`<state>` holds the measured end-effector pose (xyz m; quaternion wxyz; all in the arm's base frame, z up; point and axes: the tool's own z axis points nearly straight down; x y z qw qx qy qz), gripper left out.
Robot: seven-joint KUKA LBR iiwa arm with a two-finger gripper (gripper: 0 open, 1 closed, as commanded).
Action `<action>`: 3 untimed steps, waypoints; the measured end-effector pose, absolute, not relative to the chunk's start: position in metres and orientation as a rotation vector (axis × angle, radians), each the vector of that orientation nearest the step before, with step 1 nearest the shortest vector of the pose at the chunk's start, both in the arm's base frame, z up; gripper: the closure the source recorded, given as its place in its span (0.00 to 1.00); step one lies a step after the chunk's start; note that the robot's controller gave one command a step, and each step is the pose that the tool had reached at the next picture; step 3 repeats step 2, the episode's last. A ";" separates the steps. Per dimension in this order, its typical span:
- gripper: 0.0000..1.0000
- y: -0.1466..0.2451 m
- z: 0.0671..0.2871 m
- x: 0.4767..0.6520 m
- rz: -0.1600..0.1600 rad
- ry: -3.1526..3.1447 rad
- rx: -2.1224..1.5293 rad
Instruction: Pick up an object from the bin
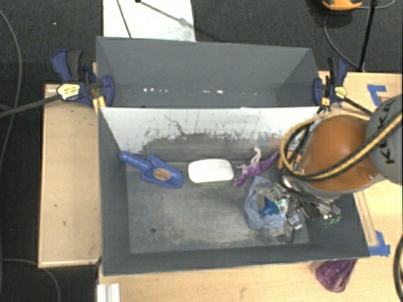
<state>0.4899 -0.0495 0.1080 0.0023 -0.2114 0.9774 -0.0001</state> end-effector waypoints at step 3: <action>1.00 -0.062 0.075 0.489 0.001 3.065 -0.667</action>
Offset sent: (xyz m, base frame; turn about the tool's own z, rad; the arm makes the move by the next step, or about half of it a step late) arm 0.0000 0.0000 0.0000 0.0000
